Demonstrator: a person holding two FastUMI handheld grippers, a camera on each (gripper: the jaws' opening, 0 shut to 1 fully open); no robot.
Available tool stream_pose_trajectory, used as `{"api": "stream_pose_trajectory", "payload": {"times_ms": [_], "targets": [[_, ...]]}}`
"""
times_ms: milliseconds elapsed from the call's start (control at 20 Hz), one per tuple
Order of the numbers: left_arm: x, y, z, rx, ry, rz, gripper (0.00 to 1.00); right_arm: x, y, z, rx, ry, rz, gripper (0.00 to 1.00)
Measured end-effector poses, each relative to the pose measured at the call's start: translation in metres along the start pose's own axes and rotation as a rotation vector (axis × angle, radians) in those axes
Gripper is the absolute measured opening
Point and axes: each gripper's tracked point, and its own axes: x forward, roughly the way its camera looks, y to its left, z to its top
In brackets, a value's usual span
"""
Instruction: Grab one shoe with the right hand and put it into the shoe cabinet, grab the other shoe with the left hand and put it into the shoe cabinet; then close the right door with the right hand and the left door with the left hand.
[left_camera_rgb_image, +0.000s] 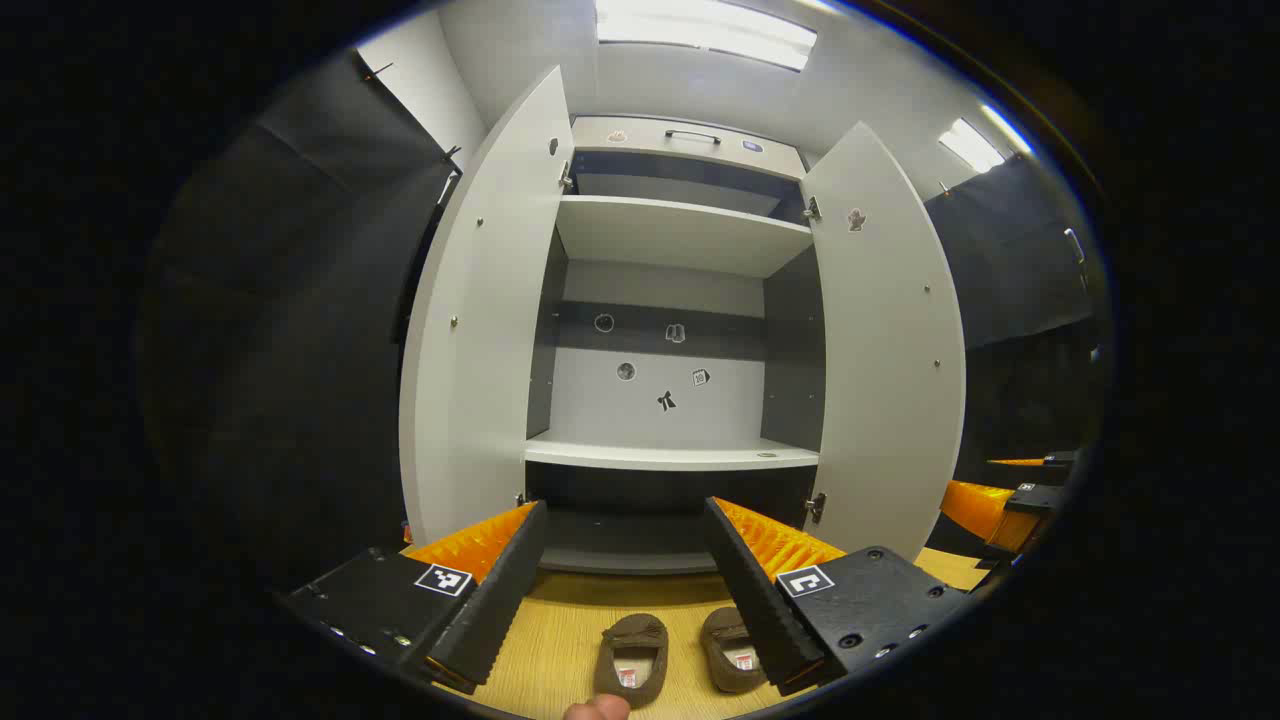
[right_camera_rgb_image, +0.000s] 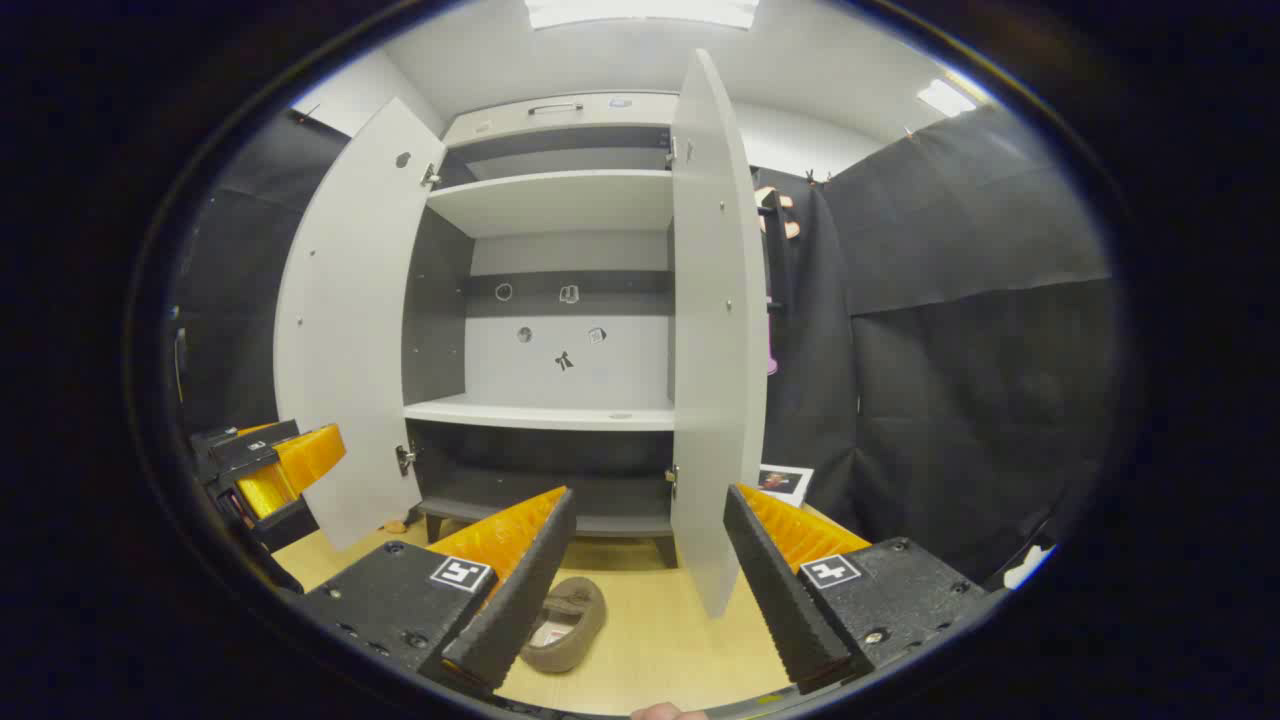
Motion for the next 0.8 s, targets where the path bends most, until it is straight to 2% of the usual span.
{"api": "stream_pose_trajectory", "payload": {"times_ms": [800], "targets": [[-0.0032,-0.0083,0.0057,0.018,-0.022,-0.008,0.95,-0.0062,-0.0028,-0.0008,0.004,0.002,0.015,0.94]]}}
